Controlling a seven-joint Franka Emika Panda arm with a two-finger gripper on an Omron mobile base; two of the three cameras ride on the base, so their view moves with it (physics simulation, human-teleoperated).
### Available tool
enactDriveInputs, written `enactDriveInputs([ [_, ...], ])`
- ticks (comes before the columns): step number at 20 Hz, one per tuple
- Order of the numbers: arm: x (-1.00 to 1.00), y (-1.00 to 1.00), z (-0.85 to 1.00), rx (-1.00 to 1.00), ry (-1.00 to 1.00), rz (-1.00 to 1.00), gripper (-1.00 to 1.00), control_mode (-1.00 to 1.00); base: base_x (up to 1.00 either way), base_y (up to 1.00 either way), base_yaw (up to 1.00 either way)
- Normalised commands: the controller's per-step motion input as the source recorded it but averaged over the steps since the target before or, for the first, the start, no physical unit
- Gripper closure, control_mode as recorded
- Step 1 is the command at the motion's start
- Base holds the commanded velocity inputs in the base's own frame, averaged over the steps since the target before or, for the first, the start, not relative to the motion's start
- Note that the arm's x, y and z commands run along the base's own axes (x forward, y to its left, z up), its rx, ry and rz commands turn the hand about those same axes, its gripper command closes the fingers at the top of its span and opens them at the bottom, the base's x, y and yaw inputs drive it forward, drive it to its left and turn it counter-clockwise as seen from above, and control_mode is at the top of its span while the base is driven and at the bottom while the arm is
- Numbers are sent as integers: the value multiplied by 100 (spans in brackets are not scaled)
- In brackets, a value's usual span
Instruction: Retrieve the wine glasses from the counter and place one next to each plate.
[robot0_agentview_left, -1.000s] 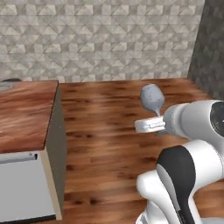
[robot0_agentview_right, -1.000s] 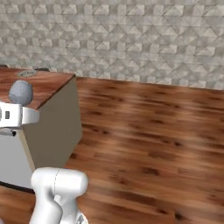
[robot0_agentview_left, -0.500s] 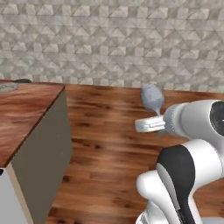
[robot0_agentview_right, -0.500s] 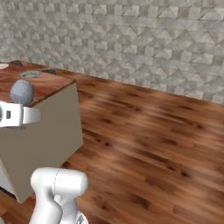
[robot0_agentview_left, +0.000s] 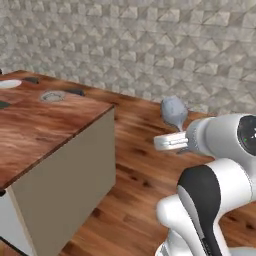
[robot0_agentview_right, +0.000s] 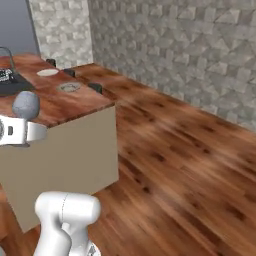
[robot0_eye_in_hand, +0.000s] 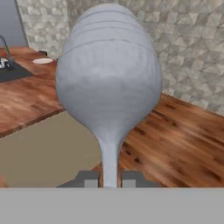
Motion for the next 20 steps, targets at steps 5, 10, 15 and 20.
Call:
enactDriveInputs([
  [5, 0, 0, 0, 0, 0, 0, 100, 100, 71, -71, 71],
  [10, 0, 0, 0, 0, 0, 0, 100, 100, 65, -71, 72],
  [15, 0, 0, 0, 0, 0, 0, 100, 100, 56, -93, 53],
  [20, 0, 0, 0, 0, 0, 0, 100, 100, 48, -100, 17],
])
